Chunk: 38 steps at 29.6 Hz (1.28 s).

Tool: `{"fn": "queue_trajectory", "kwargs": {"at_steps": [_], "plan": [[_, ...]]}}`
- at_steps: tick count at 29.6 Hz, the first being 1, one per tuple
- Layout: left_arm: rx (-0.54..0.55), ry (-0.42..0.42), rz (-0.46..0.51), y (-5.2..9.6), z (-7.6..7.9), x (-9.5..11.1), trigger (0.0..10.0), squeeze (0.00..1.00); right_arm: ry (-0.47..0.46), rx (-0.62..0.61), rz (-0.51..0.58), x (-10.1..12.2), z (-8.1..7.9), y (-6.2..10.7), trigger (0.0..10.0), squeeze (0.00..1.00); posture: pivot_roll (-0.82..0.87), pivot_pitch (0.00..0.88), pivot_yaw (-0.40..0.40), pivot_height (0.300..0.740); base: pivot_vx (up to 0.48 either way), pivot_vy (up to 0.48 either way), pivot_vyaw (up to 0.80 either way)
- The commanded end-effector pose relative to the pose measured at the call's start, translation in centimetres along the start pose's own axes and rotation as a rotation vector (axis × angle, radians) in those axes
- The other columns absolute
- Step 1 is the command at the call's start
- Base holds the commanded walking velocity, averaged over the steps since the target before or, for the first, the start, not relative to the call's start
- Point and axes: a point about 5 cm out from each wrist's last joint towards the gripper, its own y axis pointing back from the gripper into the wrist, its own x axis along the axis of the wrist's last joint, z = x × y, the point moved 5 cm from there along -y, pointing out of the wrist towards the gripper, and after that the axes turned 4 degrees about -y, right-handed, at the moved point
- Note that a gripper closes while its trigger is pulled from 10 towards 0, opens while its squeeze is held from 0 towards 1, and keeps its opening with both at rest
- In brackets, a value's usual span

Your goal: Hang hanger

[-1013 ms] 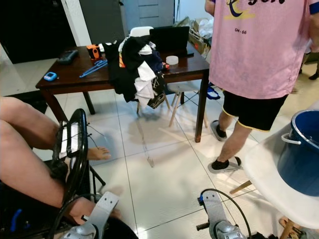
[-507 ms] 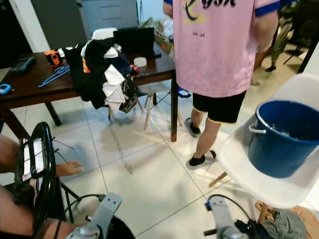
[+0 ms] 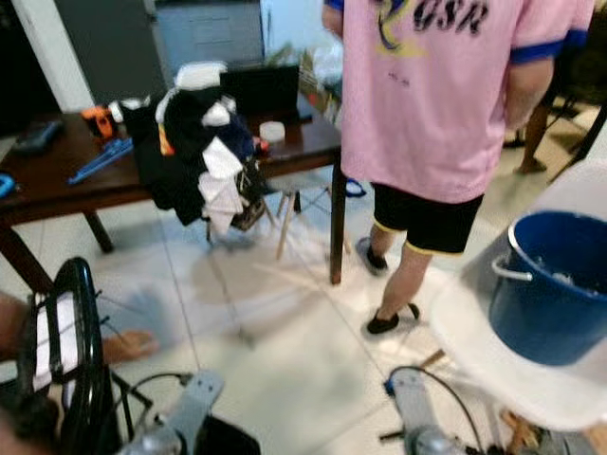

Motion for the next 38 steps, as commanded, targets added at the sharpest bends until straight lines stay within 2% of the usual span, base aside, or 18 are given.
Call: {"fn": "queue_trajectory", "kwargs": {"at_steps": [1, 10, 18, 26, 30, 38], "plan": [[-0.007, -0.014, 0.005, -0.03, 0.28, 0.1, 10.0, 0.0, 0.0, -0.026, -0.006, -0.29, 1.09, 0.18, 10.0, 0.0, 0.01, 0.0, 0.009, 0.74, 0.247, 0.0, 0.0], [-0.008, -0.017, 0.005, -0.03, 0.26, 0.15, 10.0, 0.0, -0.023, -0.022, -0.001, -0.26, 1.0, 0.17, 10.0, 0.0, 0.01, 0.0, 0.009, 0.74, 0.246, 0.0, 0.0], [-0.008, -0.019, 0.005, -0.04, 0.25, 0.17, 10.0, 0.0, -0.02, -0.016, -0.009, -0.51, 0.83, 0.16, 10.0, 0.0, 0.01, 0.0, 0.008, 0.74, 0.32, 0.0, -0.8], [-0.009, -0.021, 0.005, -0.04, 0.29, 0.19, 10.0, 0.0, 0.007, 0.007, 0.002, -0.3, 0.64, 0.16, 10.0, 0.0, 0.01, 0.0, 0.008, 0.74, 0.245, 0.0, 0.0], [-0.01, -0.024, 0.005, -0.05, 0.35, 0.18, 10.0, 0.0, 0.017, 0.026, 0.002, -0.29, 0.46, 0.17, 10.0, 0.0, 0.01, 0.0, 0.008, 0.74, 0.245, 0.0, 0.8], [-0.011, -0.028, 0.003, -0.04, 0.35, 0.13, 10.0, 0.0, -0.013, 0.026, 0.013, -0.26, 0.39, 0.17, 10.0, 0.0, 0.01, 0.0, 0.009, 0.74, 0.244, 0.0, 0.2]]}}
